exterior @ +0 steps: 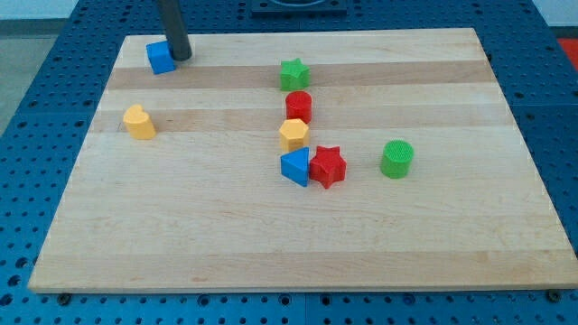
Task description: Push the green star to the left of red circle
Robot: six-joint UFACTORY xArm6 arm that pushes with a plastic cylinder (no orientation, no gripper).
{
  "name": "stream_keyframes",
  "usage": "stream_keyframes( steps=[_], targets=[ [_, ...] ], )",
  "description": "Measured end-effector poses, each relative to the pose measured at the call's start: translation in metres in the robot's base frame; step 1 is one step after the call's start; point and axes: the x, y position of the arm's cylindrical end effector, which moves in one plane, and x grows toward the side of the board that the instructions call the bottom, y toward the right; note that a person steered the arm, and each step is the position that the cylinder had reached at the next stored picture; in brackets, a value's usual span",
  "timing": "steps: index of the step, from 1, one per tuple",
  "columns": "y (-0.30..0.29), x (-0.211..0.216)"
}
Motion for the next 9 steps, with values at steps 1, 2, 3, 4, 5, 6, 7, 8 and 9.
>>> stream_keyframes(
  steps=[1,2,3,4,5,6,7,8,9],
  targets=[
    [-0.013,0.001],
    [0.041,0.012],
    [0.047,0.013],
    [0.047,0.013],
    [0.088,0.026],
    [0.118,0.027],
    [0.186,0.005],
    [0.24,0.0],
    [0.242,-0.001]
  ],
)
